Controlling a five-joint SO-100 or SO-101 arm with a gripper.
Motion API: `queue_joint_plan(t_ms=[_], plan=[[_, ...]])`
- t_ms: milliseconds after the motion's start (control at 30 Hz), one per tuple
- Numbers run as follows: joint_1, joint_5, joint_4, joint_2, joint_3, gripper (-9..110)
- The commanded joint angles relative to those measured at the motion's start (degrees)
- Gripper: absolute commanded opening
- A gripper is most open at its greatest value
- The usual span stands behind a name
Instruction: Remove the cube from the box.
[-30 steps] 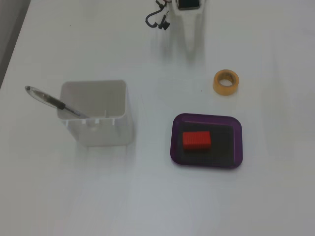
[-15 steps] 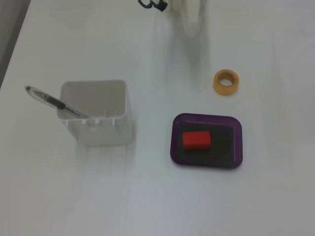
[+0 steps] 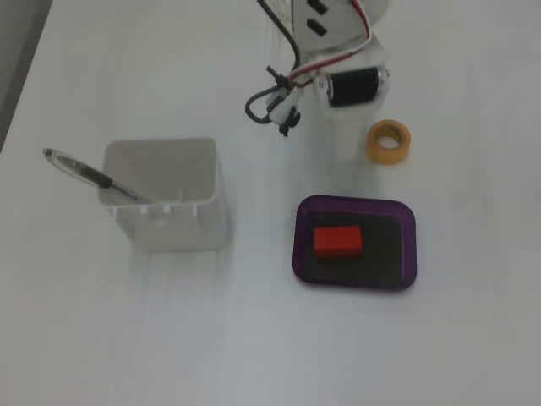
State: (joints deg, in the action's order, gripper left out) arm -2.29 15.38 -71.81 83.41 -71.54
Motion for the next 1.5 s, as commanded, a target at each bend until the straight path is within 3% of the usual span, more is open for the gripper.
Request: queue_joint_plan(t_ms=[0,600,1467], plan=[[-1.9,-0.4,-1.4,-7.5,12.0,12],[-2.1,0.4,-7.9,-35.5,41.7,16],[3.4,2.5,-6.9,-42.1,44.2,15]])
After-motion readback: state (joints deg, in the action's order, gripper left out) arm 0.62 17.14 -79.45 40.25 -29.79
